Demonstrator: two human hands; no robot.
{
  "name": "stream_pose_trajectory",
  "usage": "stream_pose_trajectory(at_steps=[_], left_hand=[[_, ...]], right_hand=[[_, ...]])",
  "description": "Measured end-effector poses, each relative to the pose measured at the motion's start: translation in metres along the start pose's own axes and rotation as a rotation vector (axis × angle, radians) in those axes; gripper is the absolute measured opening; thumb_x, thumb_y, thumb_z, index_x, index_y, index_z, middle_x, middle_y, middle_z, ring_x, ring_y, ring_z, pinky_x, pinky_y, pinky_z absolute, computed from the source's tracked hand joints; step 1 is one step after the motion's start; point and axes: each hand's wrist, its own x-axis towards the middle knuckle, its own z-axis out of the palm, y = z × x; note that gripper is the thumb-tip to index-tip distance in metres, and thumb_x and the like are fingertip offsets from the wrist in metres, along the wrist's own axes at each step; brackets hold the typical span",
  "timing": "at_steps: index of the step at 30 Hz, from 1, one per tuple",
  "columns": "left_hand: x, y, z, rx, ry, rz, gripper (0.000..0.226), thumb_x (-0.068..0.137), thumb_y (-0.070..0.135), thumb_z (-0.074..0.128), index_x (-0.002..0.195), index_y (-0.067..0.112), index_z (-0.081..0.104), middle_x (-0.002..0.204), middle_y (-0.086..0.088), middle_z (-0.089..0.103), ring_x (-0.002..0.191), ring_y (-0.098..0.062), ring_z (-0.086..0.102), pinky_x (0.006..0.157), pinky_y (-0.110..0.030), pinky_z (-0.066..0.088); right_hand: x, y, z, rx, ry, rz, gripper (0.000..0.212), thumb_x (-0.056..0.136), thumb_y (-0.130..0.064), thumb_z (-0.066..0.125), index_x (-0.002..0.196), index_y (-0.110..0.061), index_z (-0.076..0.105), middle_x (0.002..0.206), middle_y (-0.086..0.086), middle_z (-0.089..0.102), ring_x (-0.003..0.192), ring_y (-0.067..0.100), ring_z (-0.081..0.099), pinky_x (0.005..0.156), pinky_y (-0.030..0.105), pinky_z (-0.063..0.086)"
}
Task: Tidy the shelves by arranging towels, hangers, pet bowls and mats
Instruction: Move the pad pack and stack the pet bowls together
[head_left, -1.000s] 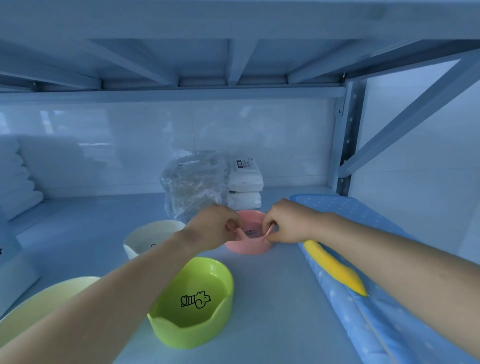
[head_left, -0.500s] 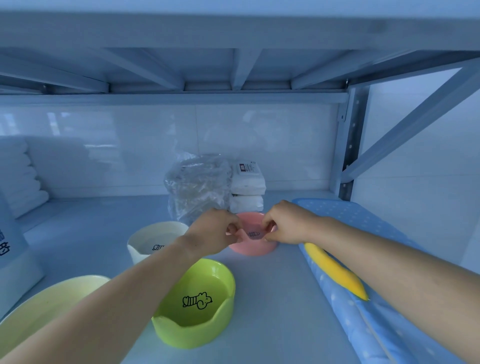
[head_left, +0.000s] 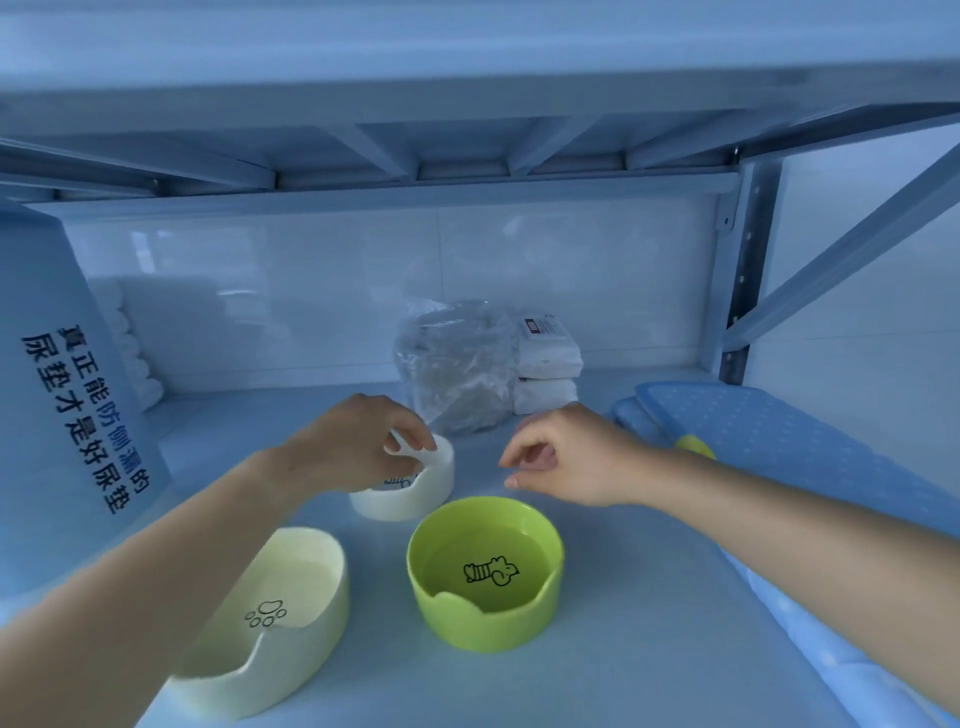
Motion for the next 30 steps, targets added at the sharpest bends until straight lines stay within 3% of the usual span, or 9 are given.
stream_pose_trajectory(at_steps=[5, 9, 12, 15, 18, 22, 24, 27, 30], left_hand=[[-0.017, -0.031, 0.005, 0.070, -0.084, -0.036, 0.025, 0.077, 0.031, 0.072, 0.099, 0.038, 0.065, 0.101, 0.018, 0.060, 0.090, -0.004, 0.058, 0.077, -0.019, 0.043], [-0.021, -0.050, 0.004, 0.079, -0.083, -0.011, 0.028, 0.078, 0.024, 0.071, 0.104, 0.034, 0.065, 0.103, 0.015, 0.060, 0.093, -0.006, 0.057, 0.083, -0.021, 0.044], [-0.021, -0.063, 0.007, 0.107, -0.087, 0.033, 0.023, 0.079, 0.024, 0.069, 0.100, 0.031, 0.068, 0.100, 0.013, 0.062, 0.094, -0.007, 0.055, 0.084, -0.022, 0.044], [-0.019, -0.069, 0.011, 0.113, -0.068, 0.065, 0.011, 0.080, 0.025, 0.068, 0.091, 0.028, 0.069, 0.089, 0.014, 0.062, 0.089, -0.009, 0.057, 0.079, -0.023, 0.045], [-0.015, -0.071, 0.015, 0.114, -0.024, 0.082, 0.005, 0.083, 0.025, 0.066, 0.087, 0.025, 0.069, 0.082, 0.015, 0.056, 0.076, -0.006, 0.053, 0.068, -0.019, 0.038], [-0.011, -0.066, 0.020, 0.099, -0.029, 0.147, 0.007, 0.084, 0.026, 0.065, 0.089, 0.023, 0.069, 0.083, 0.013, 0.060, 0.070, 0.000, 0.049, 0.063, -0.013, 0.035], [-0.008, -0.059, 0.022, 0.111, -0.033, 0.171, 0.008, 0.085, 0.029, 0.064, 0.091, 0.025, 0.068, 0.089, 0.011, 0.063, 0.073, -0.002, 0.050, 0.067, -0.017, 0.037], [0.002, -0.045, 0.028, 0.138, -0.020, 0.194, 0.011, 0.085, 0.035, 0.063, 0.094, 0.031, 0.066, 0.095, 0.015, 0.060, 0.088, -0.005, 0.051, 0.074, -0.021, 0.039], [0.014, -0.030, 0.035, 0.162, -0.009, 0.220, 0.017, 0.087, 0.037, 0.060, 0.103, 0.033, 0.063, 0.106, 0.015, 0.056, 0.103, -0.007, 0.047, 0.079, -0.020, 0.034]], right_hand=[[0.012, -0.028, 0.014, -0.025, 0.016, -0.034, 0.019, 0.077, -0.042, 0.070, 0.095, -0.035, 0.070, 0.065, -0.036, 0.050, 0.070, -0.032, 0.041, 0.062, -0.011, 0.025], [0.033, -0.037, 0.026, -0.017, -0.025, -0.013, 0.027, 0.081, -0.032, 0.070, 0.107, -0.026, 0.068, 0.105, -0.013, 0.068, 0.082, -0.007, 0.049, 0.064, 0.000, 0.032], [0.044, -0.043, 0.035, -0.006, -0.052, 0.043, 0.032, 0.082, -0.035, 0.069, 0.112, -0.025, 0.065, 0.113, -0.008, 0.065, 0.096, 0.004, 0.055, 0.077, 0.017, 0.037], [0.051, -0.050, 0.041, 0.021, -0.063, 0.082, 0.034, 0.081, -0.040, 0.069, 0.111, -0.025, 0.066, 0.109, -0.007, 0.065, 0.098, 0.009, 0.058, 0.079, 0.019, 0.044], [0.054, -0.057, 0.045, 0.024, -0.093, 0.069, 0.027, 0.081, -0.036, 0.069, 0.105, -0.023, 0.070, 0.093, -0.010, 0.063, 0.082, 0.004, 0.058, 0.062, 0.006, 0.039], [0.052, -0.054, 0.043, -0.008, -0.109, 0.061, 0.015, 0.083, -0.029, 0.068, 0.093, -0.019, 0.071, 0.093, -0.002, 0.070, 0.088, 0.013, 0.061, 0.068, 0.021, 0.041], [0.048, -0.047, 0.037, -0.024, -0.120, 0.072, 0.013, 0.083, -0.029, 0.069, 0.091, -0.019, 0.071, 0.090, -0.004, 0.069, 0.084, 0.013, 0.062, 0.070, 0.023, 0.046], [0.040, -0.031, 0.026, -0.123, -0.114, 0.076, 0.013, 0.083, -0.035, 0.067, 0.091, -0.025, 0.070, 0.078, -0.016, 0.060, 0.068, -0.003, 0.053, 0.054, 0.002, 0.036], [0.037, -0.011, 0.021, -0.195, -0.093, 0.099, 0.012, 0.081, -0.042, 0.064, 0.089, -0.034, 0.068, 0.077, -0.018, 0.058, 0.072, 0.000, 0.054, 0.052, 0.006, 0.033]])
